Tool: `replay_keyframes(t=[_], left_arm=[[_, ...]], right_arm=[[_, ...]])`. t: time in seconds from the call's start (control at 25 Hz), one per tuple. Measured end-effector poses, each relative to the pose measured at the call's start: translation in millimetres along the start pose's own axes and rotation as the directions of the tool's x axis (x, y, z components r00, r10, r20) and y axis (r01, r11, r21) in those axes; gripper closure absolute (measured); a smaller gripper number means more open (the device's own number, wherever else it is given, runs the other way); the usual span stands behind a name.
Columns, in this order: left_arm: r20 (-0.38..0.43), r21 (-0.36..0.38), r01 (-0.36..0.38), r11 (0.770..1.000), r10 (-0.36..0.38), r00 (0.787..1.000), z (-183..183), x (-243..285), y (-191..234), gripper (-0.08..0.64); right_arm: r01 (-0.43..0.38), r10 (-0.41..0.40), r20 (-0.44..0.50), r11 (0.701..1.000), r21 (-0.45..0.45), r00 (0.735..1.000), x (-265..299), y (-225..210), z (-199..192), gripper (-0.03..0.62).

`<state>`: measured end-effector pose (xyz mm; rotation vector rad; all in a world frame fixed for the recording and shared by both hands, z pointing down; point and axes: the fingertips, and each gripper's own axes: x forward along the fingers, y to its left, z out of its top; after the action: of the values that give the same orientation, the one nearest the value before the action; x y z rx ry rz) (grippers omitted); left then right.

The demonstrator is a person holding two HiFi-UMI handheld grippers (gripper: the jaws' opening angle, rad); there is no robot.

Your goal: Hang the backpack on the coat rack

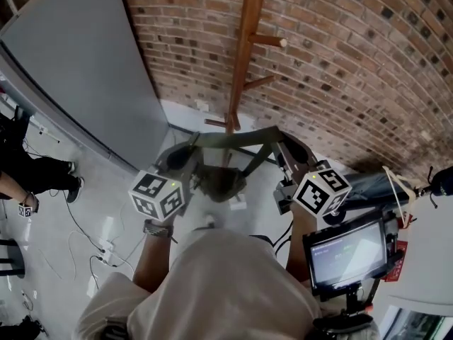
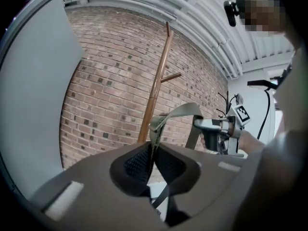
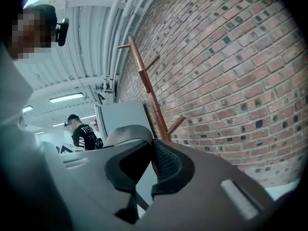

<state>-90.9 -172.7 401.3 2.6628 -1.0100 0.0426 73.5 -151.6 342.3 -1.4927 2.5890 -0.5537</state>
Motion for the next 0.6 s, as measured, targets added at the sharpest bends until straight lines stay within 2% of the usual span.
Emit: replay_keyframes(t=[0.2, 0.44, 0.6], left_arm=[[-0.031, -0.022, 0.007, 1.000, -0.007, 0.999, -5.4, 11.7, 16.3, 0.545], [-0.058, -0.076, -0.021, 0.997, 0.017, 0.998, -19.3, 25.0, 24.9, 0.545], [-0.082, -0.112, -0.056, 0.992, 0.047, 0.995, -29.5, 29.4, 31.6, 0.545]], right_arm=[[0.009, -0.009, -0.013, 0.999, 0.033, 1.000, 16.8, -10.8, -3.7, 0.583], [-0.042, 0.046, -0.024, 0.986, 0.160, 0.999, 29.1, -28.2, -14.8, 0.581], [-0.067, 0.078, -0.052, 0.980, 0.186, 0.996, 40.4, -37.7, -21.3, 0.581]])
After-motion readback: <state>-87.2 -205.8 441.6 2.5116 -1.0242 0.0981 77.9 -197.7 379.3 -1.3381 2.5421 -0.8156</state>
